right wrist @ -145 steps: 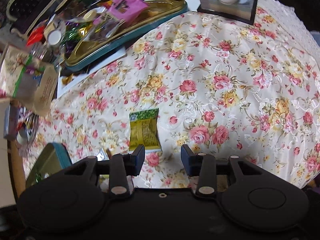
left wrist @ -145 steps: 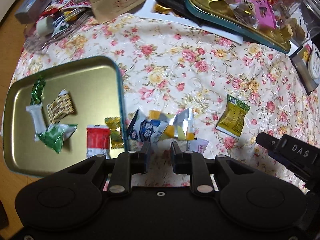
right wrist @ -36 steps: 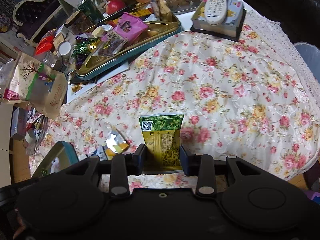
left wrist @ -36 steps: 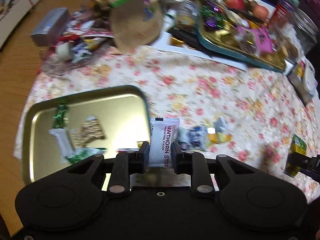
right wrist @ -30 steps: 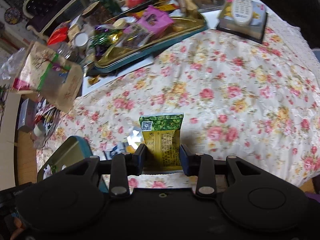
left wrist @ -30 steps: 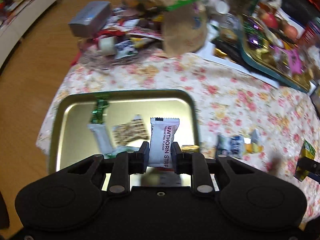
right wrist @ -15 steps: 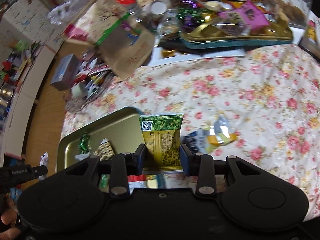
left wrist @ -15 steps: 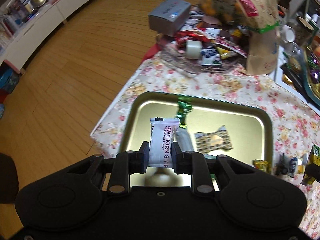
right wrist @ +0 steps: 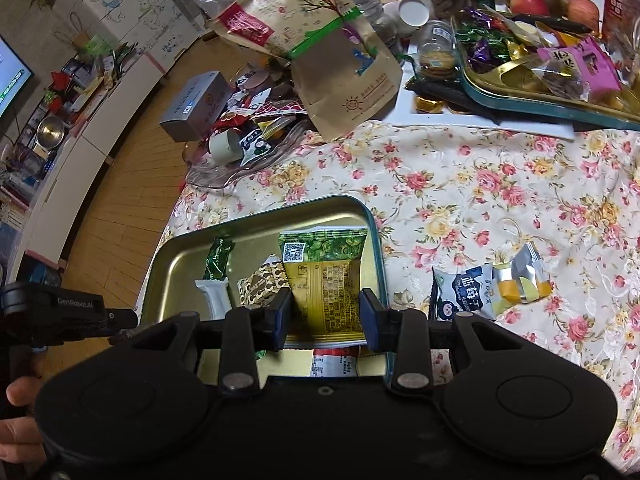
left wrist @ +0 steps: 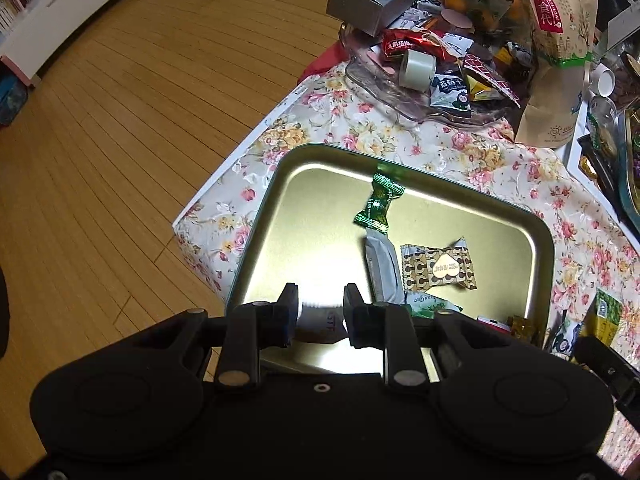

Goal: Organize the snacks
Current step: 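Release the HAWTHORN strip over the tray with the left while the right releases the yellow packet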

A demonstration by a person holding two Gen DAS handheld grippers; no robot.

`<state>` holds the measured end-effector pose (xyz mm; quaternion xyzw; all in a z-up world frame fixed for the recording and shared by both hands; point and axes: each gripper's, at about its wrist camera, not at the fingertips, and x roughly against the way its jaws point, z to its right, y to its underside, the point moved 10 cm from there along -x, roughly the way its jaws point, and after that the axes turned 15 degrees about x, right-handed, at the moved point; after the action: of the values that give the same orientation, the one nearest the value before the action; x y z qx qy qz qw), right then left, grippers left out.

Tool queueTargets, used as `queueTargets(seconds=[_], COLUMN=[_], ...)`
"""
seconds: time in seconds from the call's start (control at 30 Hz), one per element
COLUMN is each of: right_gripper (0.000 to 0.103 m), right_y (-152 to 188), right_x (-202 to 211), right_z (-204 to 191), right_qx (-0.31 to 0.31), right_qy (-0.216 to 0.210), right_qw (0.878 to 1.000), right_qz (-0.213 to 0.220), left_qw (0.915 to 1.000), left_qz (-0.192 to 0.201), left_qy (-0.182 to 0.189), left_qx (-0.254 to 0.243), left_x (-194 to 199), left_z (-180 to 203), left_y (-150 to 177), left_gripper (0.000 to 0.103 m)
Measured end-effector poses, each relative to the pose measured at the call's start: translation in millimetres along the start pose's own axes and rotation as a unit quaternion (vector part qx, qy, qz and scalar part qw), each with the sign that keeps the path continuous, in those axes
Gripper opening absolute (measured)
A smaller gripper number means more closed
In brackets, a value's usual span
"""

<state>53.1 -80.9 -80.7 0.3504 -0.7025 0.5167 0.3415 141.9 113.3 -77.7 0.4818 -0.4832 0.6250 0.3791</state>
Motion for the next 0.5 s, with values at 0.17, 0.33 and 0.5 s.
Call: queueTargets(seconds=[0.17,0.33,0.5], right_gripper=[0.038,0.038,0.041], right_y=[-0.6,-1.6,-4.8], right_x=[0.8,1.8,2.3], right_z=[-4.5,-7.1,-9.5], right_qx=[0.008,0.014,0.015], right_qy=[-0.006,-0.012,-0.023], right_qw=[1.0,1.0,0.999], right_qz=[0.004,0.01,0.018], left_qw=[0.9996,0.9987,0.9988], left_qz=[-0.012,-0.037,-0.036], left_qy=[0.02,0.031,0.03], left_qx=[0.013,0.018,0.014], left_x=[0.7,-5.2,-5.4], left_z=[3.1,7.9,11.0], left_y=[1.7,7.2,9.1], left_gripper=[0.032,0.032,0.032])
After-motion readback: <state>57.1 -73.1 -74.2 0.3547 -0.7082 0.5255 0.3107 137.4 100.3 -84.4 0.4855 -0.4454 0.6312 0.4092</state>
